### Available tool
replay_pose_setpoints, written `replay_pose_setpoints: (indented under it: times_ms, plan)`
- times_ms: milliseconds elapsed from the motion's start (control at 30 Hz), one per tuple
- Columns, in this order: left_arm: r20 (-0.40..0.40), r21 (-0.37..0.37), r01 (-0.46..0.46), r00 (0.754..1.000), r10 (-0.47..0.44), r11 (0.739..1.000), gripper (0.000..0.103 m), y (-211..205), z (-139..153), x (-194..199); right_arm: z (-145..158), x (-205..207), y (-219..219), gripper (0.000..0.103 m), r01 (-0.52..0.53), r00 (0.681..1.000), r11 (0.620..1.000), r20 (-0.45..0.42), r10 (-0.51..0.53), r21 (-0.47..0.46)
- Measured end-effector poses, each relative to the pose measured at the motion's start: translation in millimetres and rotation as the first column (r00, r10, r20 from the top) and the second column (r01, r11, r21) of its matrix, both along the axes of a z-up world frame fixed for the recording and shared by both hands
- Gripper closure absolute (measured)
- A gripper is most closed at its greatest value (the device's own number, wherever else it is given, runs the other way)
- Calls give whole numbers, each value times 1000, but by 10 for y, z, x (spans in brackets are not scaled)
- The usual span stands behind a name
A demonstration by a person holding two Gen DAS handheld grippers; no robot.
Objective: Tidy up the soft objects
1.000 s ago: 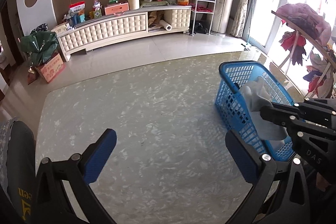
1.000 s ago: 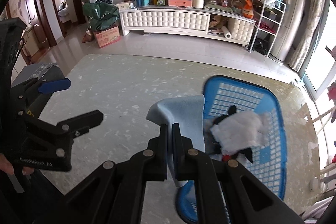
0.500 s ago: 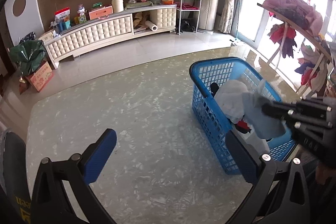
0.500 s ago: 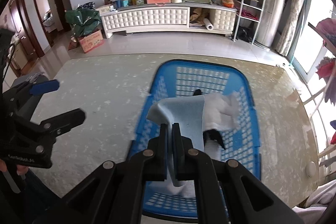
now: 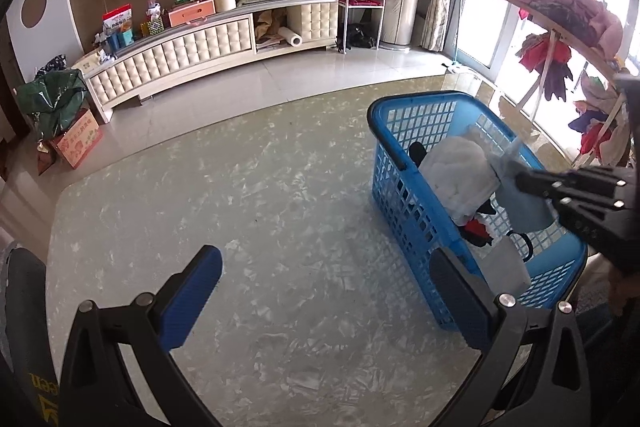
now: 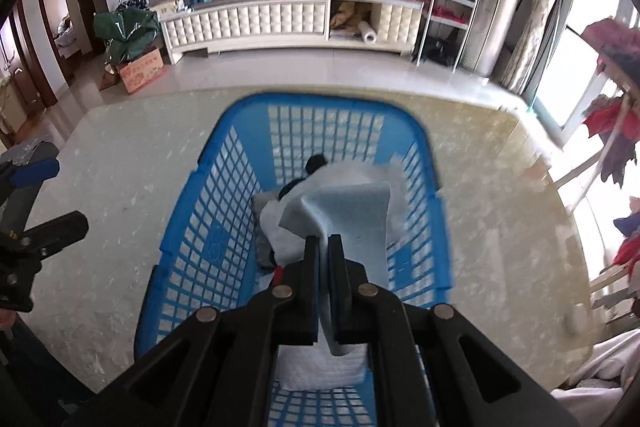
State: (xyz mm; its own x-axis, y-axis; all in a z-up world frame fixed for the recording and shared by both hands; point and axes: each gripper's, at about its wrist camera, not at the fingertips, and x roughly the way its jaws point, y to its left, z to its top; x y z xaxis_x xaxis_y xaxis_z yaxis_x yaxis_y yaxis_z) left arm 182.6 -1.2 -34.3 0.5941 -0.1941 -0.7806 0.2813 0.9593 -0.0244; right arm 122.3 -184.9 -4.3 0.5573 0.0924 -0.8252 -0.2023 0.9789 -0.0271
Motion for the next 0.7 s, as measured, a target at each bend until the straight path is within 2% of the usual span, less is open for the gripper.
replay_pose_setpoints:
  times_ms: [400,600,633,667,700]
  plan:
    - [-18,16,23,1000,-22,1000,0,-44,-51,13,-211,65,136,99,-64,988,997,-138,69,45]
    - [-24,13,20,1000,-20,1000,0,-27,-60,11,-193,93,138,96,-66,984,996,-159,75,60]
    - [-24,13,21,1000,-20,1000,0,-25,-60,8,-184,98,141,88,-70,984,996,-157,79,59]
    - [-25,13,21,999,-21,1000,0,-26,-59,8,-174,121,150,73,-70,985,996,-153,79,58]
    - [-24,14,21,999,-21,1000,0,-24,-59,8,-160,131,154,63,-70,986,996,-149,77,57]
